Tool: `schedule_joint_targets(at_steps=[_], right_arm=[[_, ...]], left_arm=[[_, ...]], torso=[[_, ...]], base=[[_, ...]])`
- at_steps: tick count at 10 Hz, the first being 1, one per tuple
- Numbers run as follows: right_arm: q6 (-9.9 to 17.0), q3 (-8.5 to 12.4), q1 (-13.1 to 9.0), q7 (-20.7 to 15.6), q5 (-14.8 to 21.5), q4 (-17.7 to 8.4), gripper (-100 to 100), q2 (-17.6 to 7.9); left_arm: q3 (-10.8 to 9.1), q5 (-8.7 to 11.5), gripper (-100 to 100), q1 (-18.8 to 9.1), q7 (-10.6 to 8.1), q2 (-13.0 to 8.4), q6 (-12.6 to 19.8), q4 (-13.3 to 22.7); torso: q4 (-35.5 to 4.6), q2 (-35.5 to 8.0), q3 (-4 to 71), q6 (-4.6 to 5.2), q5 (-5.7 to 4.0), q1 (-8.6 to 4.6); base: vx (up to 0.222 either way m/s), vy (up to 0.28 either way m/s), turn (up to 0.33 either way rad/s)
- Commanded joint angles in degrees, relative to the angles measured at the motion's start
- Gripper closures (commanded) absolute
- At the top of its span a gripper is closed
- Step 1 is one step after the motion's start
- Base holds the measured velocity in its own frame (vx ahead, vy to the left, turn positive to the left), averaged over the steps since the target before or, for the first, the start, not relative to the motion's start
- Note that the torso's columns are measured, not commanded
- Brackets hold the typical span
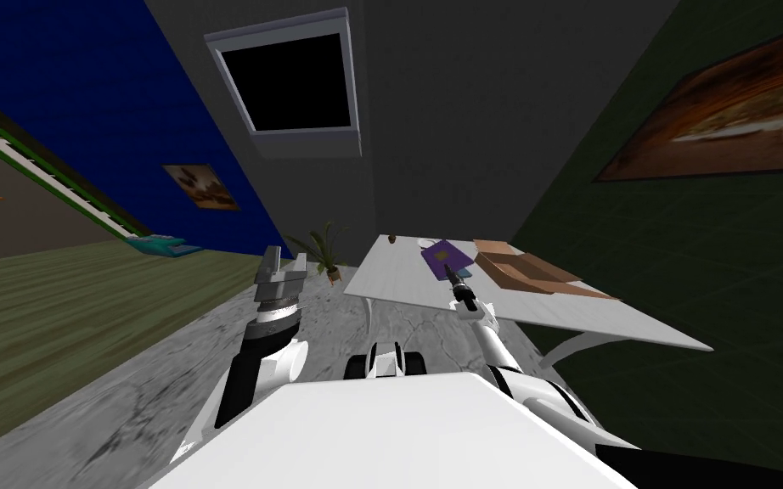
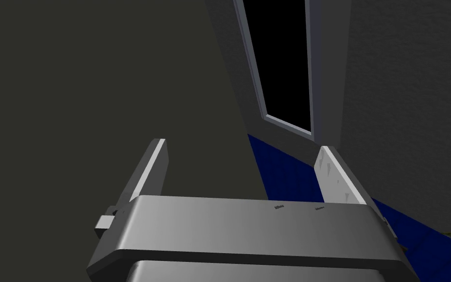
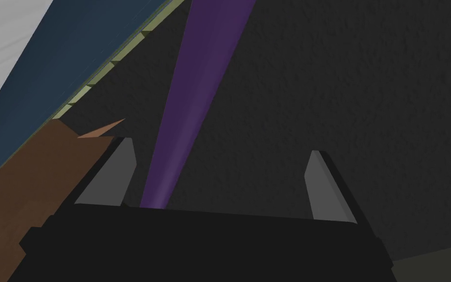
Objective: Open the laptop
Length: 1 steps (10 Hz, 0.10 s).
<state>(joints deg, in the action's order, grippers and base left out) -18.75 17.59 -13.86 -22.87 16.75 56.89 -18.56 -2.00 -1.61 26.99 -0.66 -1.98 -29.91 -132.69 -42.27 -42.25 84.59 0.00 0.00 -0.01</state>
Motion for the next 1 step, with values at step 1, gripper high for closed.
schedule_joint_targets(at_steps=[1], right_arm=[[0.00, 0.00, 0.00, 0.00, 0.00, 0.00, 0, 0.00]], left_arm=[[0.00, 0.00, 0, 0.00, 0.00, 0.00, 0.00, 0.00]], torso=[[-0.01, -0.03, -0.02, 0.00, 0.00, 0.01]], base=[[0.000, 0.000, 0.000]])
